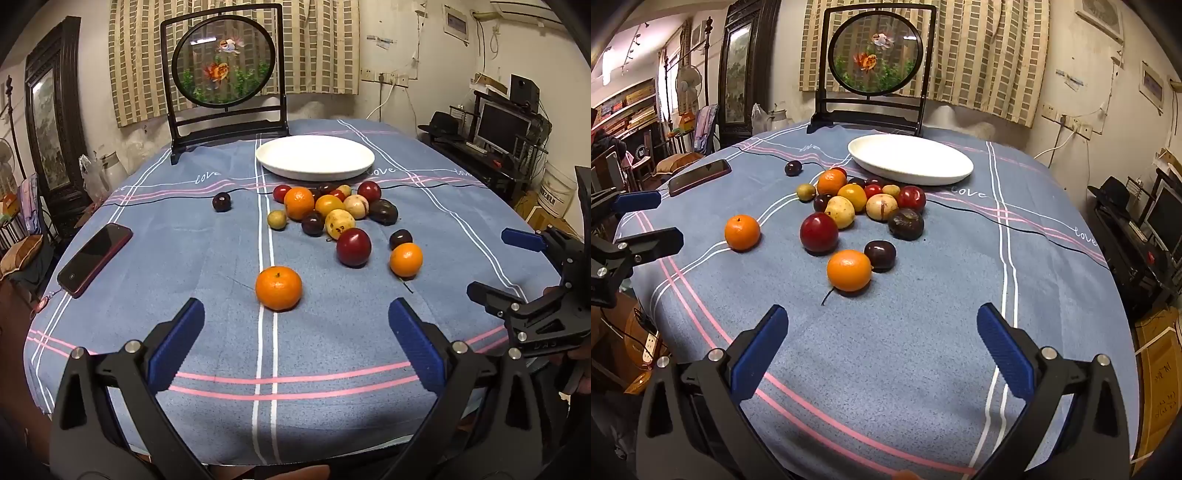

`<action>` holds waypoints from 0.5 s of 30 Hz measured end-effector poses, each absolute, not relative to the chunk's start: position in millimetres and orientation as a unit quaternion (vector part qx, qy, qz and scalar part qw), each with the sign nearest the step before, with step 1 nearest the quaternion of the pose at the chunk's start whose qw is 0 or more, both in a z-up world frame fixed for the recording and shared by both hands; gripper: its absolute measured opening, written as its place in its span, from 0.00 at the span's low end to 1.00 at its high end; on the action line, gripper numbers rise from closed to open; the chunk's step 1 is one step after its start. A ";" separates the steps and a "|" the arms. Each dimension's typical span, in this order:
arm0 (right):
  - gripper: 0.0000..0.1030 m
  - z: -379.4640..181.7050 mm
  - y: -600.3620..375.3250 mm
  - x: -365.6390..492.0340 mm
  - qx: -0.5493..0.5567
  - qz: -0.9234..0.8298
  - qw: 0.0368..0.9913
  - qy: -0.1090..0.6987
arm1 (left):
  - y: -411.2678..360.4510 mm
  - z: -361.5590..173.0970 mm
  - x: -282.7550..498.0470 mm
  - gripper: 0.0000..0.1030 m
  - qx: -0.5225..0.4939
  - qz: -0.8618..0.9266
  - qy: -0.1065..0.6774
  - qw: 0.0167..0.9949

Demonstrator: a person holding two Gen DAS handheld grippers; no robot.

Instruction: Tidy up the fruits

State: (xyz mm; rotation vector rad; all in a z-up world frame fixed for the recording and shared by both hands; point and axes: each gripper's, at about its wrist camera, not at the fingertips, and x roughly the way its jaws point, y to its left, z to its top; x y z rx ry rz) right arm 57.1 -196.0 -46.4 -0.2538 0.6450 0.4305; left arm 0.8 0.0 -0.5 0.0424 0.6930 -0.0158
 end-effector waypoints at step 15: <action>0.99 -49.1 -195.3 56.8 -0.121 0.208 0.918 0.315 | 1.3 -5.1 4.0 0.98 0.020 -0.001 0.341 0.940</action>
